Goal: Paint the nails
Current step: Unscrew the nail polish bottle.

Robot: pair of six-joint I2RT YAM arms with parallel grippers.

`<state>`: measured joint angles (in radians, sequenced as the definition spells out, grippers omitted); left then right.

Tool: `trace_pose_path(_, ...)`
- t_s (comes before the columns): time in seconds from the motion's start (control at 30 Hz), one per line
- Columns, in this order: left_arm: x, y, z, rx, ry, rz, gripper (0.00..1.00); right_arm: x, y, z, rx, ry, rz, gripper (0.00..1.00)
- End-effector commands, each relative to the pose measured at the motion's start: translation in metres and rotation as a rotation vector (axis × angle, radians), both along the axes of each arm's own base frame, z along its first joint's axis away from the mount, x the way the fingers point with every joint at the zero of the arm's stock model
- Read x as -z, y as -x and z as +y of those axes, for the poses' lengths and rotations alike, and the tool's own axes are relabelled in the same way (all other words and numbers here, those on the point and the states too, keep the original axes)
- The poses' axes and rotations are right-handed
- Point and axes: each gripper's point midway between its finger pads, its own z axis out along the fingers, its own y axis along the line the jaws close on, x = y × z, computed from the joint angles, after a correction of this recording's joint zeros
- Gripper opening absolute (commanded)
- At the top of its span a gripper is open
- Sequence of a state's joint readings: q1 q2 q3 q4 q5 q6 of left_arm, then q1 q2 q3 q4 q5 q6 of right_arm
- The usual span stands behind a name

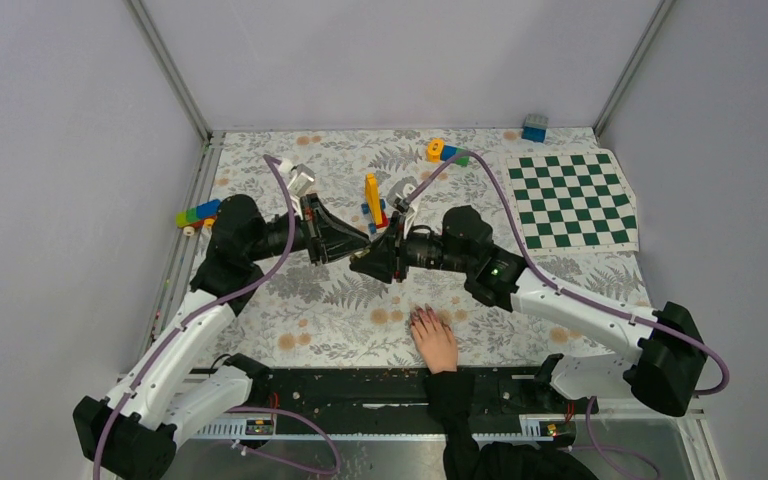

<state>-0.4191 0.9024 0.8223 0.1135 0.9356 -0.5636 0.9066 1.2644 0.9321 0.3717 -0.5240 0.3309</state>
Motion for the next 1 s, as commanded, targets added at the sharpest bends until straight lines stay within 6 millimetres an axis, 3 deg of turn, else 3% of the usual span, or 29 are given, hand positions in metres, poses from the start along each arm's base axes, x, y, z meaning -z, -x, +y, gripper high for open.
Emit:
trace_pose_path(0.0, -0.006, -0.02, 0.004, -0.126, -0.034, -0.012, 0.0, -0.013, -0.042, -0.003, 0.287, 0.019, -0.136, 0.0)
trace_pose_path(0.23, 0.026, -0.049, 0.01, -0.273, -0.116, 0.124, 0.0, -0.006, -0.082, -0.019, 0.582, 0.06, -0.15, 0.0)
trace_pose_path(0.33, 0.031, -0.05, 0.008, -0.265, -0.124, 0.153, 0.0, -0.002, -0.091, -0.02, 0.656, 0.089, -0.157, 0.0)
trace_pose_path(0.53, 0.04, -0.053, 0.007, -0.27, -0.149, 0.183, 0.0, -0.002, -0.097, -0.011, 0.712, 0.12, -0.185, 0.0)
trace_pose_path(0.83, 0.044, -0.055, 0.008, -0.27, -0.179, 0.194, 0.0, -0.006, -0.107, -0.012, 0.82, 0.158, -0.237, 0.0)
trace_pose_path(0.87, 0.043, -0.053, 0.007, -0.257, -0.177, 0.191, 0.05, -0.007, -0.106, -0.011, 0.813, 0.153, -0.235, 0.0)
trace_pose_path(0.97, 0.037, -0.046, 0.004, -0.211, -0.163, 0.169, 0.55, -0.007, -0.103, -0.009, 0.798, 0.142, -0.228, 0.0)
